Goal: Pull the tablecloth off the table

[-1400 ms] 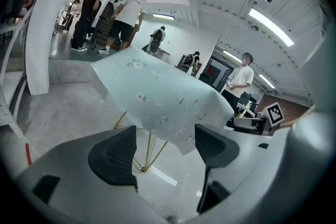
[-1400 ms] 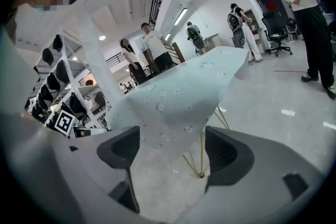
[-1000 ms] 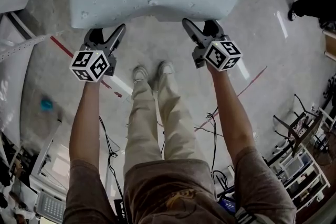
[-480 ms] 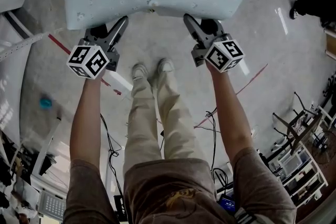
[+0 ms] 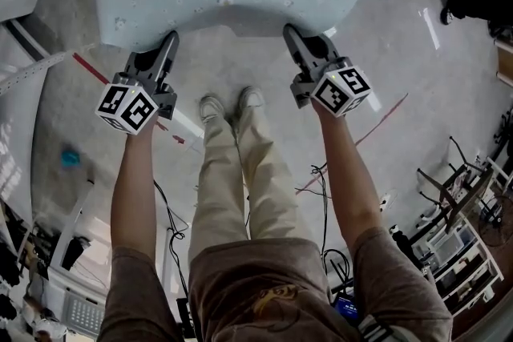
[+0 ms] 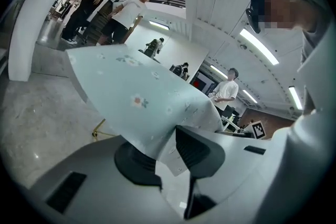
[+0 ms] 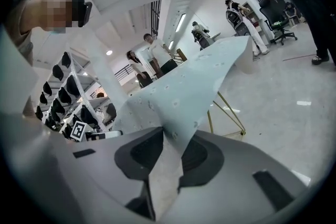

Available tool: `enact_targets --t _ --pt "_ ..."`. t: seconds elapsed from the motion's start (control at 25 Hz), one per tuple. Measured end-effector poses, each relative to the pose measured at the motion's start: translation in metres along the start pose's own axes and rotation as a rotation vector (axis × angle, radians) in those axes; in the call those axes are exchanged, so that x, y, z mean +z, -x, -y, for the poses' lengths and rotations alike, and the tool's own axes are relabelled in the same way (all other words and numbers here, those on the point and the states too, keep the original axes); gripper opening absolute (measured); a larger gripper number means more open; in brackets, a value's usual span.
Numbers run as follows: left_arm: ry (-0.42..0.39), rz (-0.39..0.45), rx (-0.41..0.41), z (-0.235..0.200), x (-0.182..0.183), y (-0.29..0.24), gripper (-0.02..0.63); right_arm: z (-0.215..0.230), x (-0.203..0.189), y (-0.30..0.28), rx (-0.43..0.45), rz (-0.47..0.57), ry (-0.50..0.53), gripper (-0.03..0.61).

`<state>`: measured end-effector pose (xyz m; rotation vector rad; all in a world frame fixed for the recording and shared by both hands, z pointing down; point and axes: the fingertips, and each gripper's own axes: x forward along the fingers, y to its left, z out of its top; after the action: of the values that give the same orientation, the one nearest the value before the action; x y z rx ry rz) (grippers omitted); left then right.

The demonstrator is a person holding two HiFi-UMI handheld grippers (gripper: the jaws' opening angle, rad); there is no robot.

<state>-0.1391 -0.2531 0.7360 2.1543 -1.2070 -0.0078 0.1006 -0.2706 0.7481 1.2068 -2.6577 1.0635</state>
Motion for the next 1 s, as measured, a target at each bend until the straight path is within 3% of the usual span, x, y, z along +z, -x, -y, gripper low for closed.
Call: enact_targets --t 0.28,1.0 --pt "0.01 0.046 -0.022 0.02 0.01 0.01 0.028 -0.015 0.009 0.011 0.019 0.045 -0.008 0.029" --pt "-0.088 0.025 -0.04 0.086 0.077 0.045 0.02 -0.074 0.084 0.041 -0.039 0.096 0.096 0.006"
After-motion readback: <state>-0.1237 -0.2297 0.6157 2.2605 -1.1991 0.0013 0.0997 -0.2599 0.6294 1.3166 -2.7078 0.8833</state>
